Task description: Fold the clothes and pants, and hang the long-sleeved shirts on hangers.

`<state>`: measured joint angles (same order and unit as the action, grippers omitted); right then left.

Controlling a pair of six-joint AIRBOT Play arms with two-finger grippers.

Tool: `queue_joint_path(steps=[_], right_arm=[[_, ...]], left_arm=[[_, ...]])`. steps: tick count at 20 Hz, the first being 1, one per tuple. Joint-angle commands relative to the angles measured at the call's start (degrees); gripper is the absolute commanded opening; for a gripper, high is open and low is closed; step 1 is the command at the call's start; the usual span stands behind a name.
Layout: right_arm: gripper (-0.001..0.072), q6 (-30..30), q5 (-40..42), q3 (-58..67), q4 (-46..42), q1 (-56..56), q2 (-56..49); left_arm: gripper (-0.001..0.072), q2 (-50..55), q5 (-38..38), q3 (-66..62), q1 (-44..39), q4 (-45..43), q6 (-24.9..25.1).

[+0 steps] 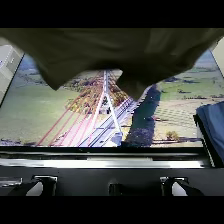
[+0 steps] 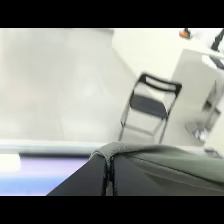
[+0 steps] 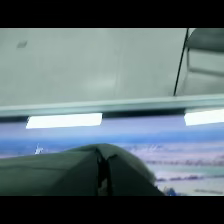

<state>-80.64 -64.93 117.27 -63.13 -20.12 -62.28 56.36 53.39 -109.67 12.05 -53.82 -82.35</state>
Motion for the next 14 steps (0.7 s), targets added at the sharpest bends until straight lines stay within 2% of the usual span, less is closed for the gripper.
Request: queue_joint_path(steps=[1, 5, 7, 9, 11, 14], right_arm=[[0.0044, -3.6, 6.3, 0.7, -7.6, 0.0, 11.0], [0.0043, -4.7, 9.0, 0.7, -10.5, 0.0, 15.9], [0.0043, -4.8, 9.9, 0.7, -11.5, 0.0, 16.7], [0.0043, -5.1, 7.1, 0.7, -12.3, 0.0, 16.1], [0.0043, -6.4, -1.2, 0.7, -13.5, 0.0, 13.0], [0.0043, -8.1, -20.2, -2.2, -12.2, 0.0, 2.6]], left_arm=[[0.0021, -3.9, -4.5, -4.1, 0.5, -0.4, 0.0], [0.0019, -7.7, -10.0, -4.1, 0.5, -0.4, -0.1], [0.0019, -8.2, -8.4, -4.1, 0.5, -0.4, -0.2], [0.0019, -7.2, -3.7, -3.9, 0.5, -0.4, -0.8], [0.0019, -3.8, 4.7, -3.9, 0.5, -0.5, -0.8], [0.0020, 5.8, 15.8, -0.5, -1.0, -0.5, -0.7]])
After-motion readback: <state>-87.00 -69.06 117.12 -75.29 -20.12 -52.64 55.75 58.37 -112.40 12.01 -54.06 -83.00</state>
